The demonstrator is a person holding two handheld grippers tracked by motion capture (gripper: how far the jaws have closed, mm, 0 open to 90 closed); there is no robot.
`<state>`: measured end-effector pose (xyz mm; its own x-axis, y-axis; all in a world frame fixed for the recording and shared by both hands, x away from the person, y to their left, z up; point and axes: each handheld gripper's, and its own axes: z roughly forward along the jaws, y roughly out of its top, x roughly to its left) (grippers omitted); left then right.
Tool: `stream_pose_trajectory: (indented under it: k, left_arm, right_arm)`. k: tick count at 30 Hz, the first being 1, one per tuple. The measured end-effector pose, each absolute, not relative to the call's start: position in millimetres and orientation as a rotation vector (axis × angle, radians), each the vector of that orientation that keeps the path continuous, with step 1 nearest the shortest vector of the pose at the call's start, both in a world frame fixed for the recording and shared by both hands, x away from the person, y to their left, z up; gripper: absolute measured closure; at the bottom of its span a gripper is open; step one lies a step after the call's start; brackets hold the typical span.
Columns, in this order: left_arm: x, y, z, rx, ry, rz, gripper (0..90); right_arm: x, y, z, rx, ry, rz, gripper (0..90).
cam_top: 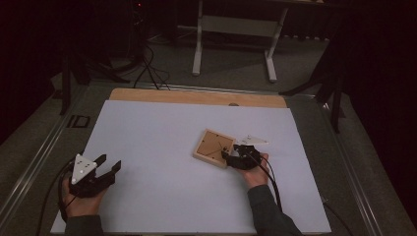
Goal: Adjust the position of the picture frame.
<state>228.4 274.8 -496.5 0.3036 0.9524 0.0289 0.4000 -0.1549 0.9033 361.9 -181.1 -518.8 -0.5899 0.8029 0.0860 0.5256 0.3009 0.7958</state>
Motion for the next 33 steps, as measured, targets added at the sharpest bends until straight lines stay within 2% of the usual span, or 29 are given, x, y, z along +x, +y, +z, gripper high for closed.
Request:
stream_pose_trajectory:
  k: [24,29,33]
  left_arm:
    - [228,260,-495,1.762,1.171,0.809,43.0]
    - [228,253,-495,1.777,1.149,0.798,43.0]
    - [229,248,-495,1.79,1.129,0.789,43.0]
  right_arm:
    - [363,-186,-526,1.276,2.274,1.214,46.4]
    - [362,-189,-527,1.27,2.28,1.24,54.4]
    - [361,-190,-527,1.266,2.281,1.254,56.8]
